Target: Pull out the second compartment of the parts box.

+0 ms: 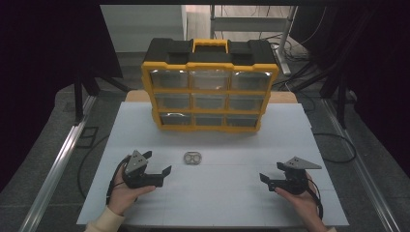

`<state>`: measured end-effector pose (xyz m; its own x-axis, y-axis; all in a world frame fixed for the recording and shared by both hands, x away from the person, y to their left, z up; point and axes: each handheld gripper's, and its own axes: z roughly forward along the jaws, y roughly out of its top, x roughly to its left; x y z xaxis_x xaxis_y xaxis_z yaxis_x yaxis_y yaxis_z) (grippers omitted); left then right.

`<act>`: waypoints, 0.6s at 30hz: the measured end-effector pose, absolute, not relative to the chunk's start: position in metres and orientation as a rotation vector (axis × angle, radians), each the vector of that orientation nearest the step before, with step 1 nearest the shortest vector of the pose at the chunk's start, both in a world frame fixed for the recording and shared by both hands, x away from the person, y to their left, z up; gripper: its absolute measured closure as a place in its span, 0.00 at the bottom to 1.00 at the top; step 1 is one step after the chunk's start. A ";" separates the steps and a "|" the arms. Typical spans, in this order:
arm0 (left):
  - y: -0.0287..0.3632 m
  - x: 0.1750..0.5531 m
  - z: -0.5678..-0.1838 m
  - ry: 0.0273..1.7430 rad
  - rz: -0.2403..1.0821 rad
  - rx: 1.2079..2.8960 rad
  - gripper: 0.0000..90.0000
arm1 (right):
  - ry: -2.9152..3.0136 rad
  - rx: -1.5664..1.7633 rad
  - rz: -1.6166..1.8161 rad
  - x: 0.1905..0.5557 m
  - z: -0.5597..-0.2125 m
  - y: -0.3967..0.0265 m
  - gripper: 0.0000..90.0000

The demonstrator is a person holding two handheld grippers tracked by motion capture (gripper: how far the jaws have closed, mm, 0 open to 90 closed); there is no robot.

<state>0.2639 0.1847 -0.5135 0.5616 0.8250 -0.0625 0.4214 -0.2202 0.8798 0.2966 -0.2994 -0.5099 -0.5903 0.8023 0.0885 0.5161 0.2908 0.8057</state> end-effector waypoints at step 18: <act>0.164 0.270 -0.504 0.908 0.583 1.962 0.09 | 2.244 1.230 1.188 0.299 -0.513 -0.298 0.16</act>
